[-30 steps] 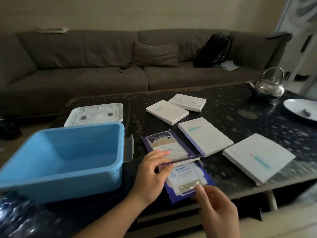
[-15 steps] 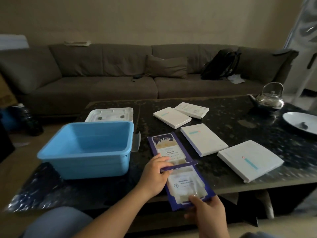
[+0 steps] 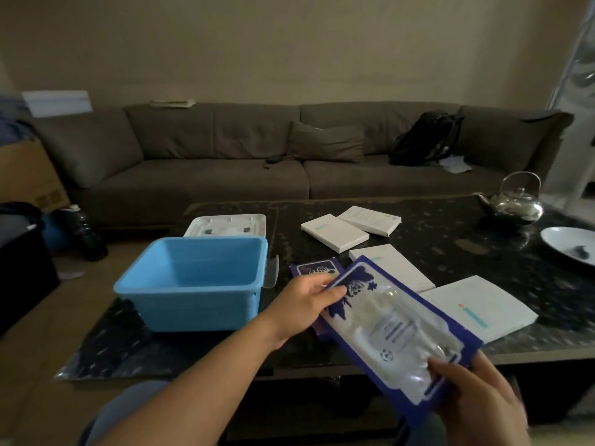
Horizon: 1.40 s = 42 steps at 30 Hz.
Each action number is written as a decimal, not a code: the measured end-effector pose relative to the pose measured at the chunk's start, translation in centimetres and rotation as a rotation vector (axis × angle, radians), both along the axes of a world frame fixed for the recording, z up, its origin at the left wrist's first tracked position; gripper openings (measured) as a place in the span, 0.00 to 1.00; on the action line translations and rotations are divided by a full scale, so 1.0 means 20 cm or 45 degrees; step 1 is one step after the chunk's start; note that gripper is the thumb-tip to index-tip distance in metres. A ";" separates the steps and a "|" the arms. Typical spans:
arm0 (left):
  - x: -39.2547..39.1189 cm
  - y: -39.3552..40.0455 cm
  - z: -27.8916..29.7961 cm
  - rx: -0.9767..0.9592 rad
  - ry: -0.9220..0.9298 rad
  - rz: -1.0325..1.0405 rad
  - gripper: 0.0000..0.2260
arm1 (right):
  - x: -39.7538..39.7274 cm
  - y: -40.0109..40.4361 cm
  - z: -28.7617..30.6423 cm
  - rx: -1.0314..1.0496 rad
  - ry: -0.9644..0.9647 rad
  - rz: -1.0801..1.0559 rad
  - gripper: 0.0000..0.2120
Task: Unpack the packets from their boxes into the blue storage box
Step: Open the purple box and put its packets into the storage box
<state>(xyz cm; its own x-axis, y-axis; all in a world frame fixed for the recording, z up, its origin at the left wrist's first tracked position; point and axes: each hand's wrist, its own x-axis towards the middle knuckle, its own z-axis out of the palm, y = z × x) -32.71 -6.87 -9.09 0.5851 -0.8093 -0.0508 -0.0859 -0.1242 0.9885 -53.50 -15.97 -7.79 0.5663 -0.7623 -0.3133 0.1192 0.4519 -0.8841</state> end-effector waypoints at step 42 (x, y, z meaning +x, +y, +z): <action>1.25 1.02 0.37 0.198 -0.433 0.417 0.14 | 1.87 0.38 0.33 -1.986 0.664 1.593 0.07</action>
